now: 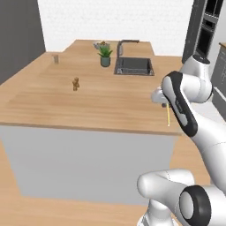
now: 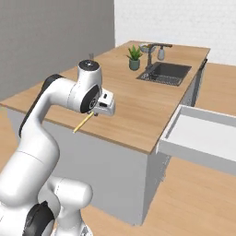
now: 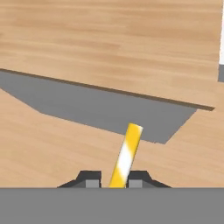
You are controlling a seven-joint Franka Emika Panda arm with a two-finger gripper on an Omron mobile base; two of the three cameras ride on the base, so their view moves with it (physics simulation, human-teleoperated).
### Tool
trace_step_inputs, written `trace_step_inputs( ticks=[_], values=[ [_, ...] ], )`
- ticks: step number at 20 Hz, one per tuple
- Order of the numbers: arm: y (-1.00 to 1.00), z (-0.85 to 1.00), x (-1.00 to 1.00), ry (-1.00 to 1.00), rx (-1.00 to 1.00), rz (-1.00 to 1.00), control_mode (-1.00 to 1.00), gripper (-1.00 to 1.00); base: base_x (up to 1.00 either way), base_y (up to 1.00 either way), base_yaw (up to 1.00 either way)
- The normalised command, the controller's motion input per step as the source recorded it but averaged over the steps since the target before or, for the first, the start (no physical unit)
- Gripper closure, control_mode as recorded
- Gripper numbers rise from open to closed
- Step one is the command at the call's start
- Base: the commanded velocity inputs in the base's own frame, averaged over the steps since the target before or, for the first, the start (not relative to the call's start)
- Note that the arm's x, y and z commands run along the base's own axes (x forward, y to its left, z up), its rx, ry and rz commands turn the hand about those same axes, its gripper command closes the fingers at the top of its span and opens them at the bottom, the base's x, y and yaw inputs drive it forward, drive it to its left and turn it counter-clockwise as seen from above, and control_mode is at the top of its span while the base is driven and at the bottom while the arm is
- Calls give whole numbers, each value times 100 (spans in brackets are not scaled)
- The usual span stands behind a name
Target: Take a straw from the drawer in front and place it inside the glass cup on the dining counter.
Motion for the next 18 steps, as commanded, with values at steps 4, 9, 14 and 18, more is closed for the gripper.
trace_step_inputs(
  ticks=[4,9,14,18],
  values=[
    [0,0,0,0,0,0,100,100,34,100,-21],
    [0,0,0,0,0,0,100,100,42,100,-21],
    [0,0,0,0,0,0,100,100,38,100,-20],
    [0,0,0,0,0,0,100,100,36,100,-21]
  ],
)
